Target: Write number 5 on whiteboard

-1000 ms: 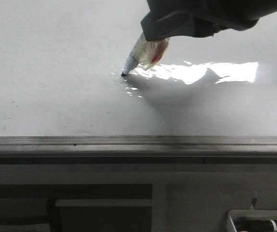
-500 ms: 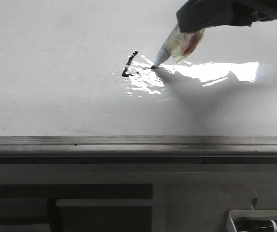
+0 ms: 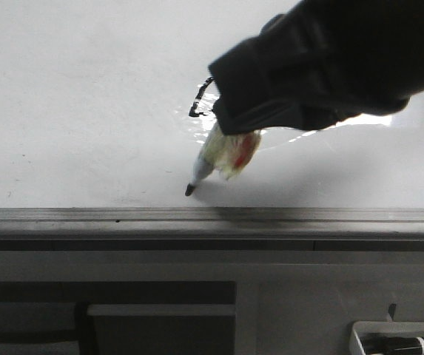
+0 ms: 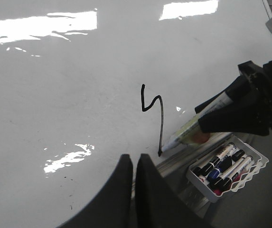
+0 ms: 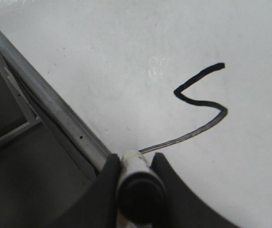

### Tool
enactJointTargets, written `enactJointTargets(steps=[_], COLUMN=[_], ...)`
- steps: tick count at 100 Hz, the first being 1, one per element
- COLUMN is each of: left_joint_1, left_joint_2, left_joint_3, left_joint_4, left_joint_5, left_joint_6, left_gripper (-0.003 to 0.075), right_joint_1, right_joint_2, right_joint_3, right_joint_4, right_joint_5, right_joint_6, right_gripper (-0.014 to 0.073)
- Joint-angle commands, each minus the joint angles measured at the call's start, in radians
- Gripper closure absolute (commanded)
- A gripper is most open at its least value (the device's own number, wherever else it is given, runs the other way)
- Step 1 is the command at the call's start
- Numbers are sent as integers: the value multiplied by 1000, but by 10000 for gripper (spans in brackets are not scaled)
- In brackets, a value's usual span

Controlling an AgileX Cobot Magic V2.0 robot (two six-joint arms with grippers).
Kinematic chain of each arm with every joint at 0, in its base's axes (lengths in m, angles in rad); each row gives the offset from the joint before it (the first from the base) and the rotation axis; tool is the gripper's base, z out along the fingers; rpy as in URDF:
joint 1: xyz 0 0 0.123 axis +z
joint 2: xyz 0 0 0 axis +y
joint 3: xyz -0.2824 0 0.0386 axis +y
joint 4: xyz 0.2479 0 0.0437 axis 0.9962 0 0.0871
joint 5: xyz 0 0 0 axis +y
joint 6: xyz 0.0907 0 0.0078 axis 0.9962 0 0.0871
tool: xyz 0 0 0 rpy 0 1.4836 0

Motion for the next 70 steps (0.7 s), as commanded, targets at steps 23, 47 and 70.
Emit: enactJointTargets(steps=[23, 47, 70], left_joint_1=[1, 1, 1], left_joint_2=[6, 6, 6], left_joint_3=[-26, -26, -26], left_joint_4=[-31, -31, -31], left_joint_5=[-75, -75, -75], left_joint_6=[-9, -9, -9], left_gripper=[741, 741, 741], right_joint_1=[-13, -13, -13], right_joint_2=[-122, -92, -61], right_joint_3=[-101, -105, -122], right_joint_4=[-42, -65, -102], right_joint_5=[-101, -109, -108], right_joint_6=[-16, -16, -16], right_gripper=[635, 635, 635])
